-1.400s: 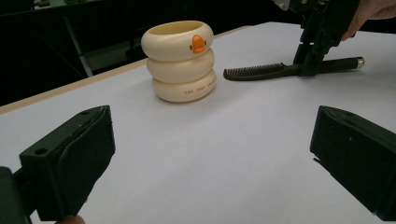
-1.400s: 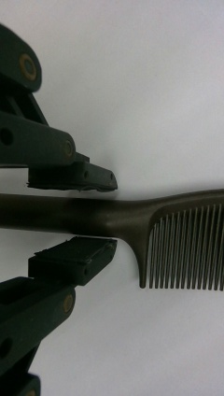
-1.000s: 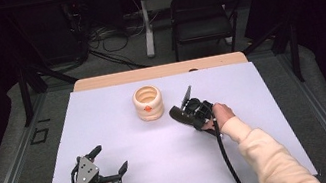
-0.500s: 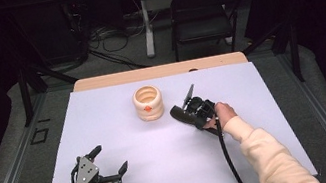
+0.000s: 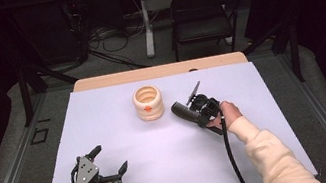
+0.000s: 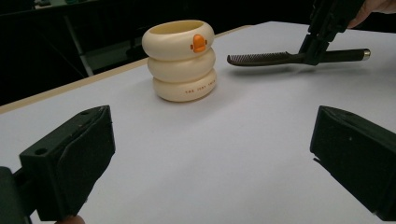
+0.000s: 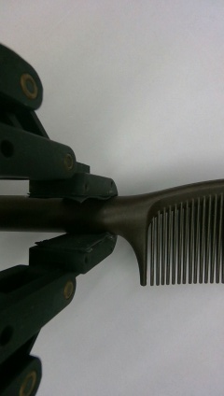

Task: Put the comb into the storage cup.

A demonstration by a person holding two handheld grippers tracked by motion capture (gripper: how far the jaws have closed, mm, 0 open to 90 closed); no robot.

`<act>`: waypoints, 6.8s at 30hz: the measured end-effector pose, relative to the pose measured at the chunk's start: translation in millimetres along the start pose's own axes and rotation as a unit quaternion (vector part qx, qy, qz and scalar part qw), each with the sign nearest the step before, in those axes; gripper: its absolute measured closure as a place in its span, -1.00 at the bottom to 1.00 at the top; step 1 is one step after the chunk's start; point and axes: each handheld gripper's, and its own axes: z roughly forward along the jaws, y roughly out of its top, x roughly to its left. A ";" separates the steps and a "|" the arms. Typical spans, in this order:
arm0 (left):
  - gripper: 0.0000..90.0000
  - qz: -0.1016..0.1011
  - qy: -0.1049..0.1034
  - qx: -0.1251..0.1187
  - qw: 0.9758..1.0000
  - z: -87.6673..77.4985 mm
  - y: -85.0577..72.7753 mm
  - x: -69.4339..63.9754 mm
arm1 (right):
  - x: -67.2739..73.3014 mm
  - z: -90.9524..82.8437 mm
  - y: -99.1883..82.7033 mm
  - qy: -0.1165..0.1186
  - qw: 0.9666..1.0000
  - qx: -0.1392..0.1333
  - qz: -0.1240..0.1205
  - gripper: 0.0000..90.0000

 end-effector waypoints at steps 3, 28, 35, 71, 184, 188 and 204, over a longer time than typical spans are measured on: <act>-1.00 0.000 0.000 0.000 1.000 -0.1 -0.1 0.2 | 0.7 -1.7 -1.3 0.002 1.000 -0.004 0.001 0.61; -1.00 0.000 0.001 0.001 1.000 0.4 -0.3 0.3 | 0.7 -15.0 -15.0 0.010 0.998 -0.054 0.005 0.61; -1.00 0.001 0.001 0.002 1.000 0.7 -0.3 0.4 | 0.3 -20.9 -18.7 0.013 0.997 -0.073 0.007 0.61; -1.00 0.002 0.001 0.000 1.000 -1.0 0.0 0.2 | 3.3 -36.1 -30.5 0.018 0.988 -0.154 0.003 0.61; -1.00 0.003 0.000 0.011 1.000 -0.4 -1.7 0.0 | 20.4 -63.8 -6.4 -0.016 0.939 -0.341 -0.028 0.61; -1.00 0.002 0.000 0.009 1.000 -0.4 -1.6 -0.2 | 19.6 -66.6 -2.7 -0.017 0.938 -0.344 -0.027 0.61; -1.00 0.001 0.002 0.007 1.000 -0.9 -1.7 0.3 | 17.6 -74.2 13.8 -0.018 0.934 -0.355 -0.032 0.61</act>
